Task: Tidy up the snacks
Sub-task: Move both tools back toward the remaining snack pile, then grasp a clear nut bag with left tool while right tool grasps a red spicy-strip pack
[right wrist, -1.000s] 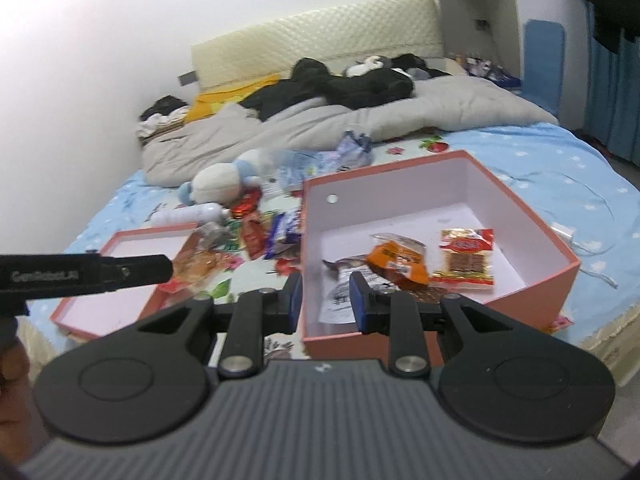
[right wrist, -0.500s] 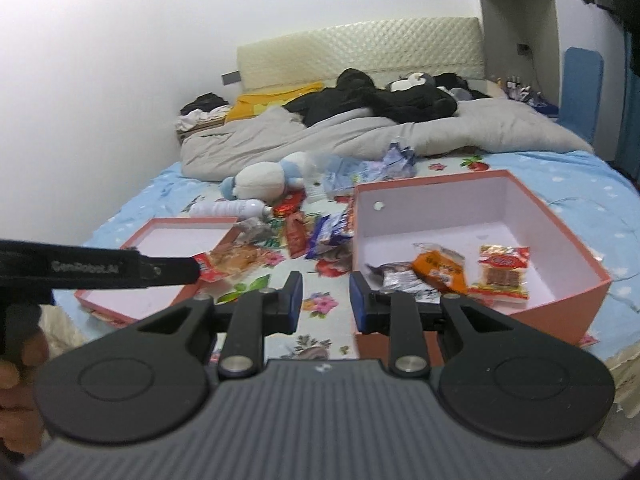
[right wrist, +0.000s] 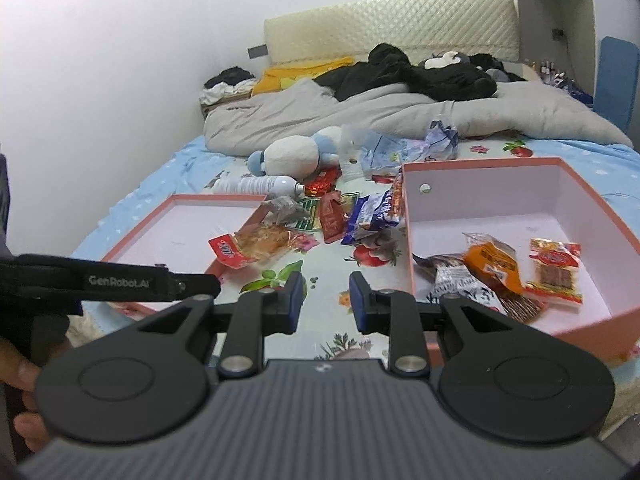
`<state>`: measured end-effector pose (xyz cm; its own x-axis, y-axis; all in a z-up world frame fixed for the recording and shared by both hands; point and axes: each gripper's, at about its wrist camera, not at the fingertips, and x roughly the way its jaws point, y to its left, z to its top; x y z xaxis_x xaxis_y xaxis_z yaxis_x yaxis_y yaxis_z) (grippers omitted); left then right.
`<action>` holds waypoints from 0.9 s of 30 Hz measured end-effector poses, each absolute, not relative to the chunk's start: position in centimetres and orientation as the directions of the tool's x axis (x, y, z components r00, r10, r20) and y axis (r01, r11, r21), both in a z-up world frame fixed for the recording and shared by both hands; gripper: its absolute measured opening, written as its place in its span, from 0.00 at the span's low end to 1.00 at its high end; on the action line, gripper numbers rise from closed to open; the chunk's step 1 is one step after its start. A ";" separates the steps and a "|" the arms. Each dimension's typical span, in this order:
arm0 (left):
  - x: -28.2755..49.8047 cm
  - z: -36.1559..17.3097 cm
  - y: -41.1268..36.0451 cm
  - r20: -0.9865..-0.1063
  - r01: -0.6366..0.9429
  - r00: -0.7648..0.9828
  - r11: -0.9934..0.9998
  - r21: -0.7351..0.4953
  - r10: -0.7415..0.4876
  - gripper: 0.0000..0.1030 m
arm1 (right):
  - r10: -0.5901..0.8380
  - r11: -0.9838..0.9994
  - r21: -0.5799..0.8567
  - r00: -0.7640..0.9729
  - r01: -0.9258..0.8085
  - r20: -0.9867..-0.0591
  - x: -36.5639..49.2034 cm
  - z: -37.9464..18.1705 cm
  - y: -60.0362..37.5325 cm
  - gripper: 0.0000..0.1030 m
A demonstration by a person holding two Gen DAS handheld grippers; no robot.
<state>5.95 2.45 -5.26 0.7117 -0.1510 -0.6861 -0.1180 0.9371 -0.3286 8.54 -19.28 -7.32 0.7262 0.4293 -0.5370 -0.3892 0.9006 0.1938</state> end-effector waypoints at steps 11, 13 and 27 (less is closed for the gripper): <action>15.0 -8.2 7.4 -0.720 -0.188 0.684 0.925 -0.329 -0.117 0.37 | 0.443 0.890 0.193 0.684 -0.414 -0.580 16.6 -9.1 -15.2 0.28; 16.7 -9.0 8.3 -0.727 -0.202 0.678 0.921 -0.333 -0.113 0.37 | 0.430 0.895 0.181 0.675 -0.408 -0.600 18.2 -9.6 -14.5 0.28; 29.4 -13.2 13.6 -0.742 -0.245 0.664 0.910 -0.335 -0.095 0.78 | 0.436 0.888 0.189 0.641 -0.418 -0.631 27.6 -13.9 -8.9 0.68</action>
<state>29.36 13.60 -13.21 0.6641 -0.0945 -0.7416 -0.2449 0.9097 -0.3353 27.58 -8.89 -13.94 0.6409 0.4365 -0.6315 -0.4184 0.8883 0.1894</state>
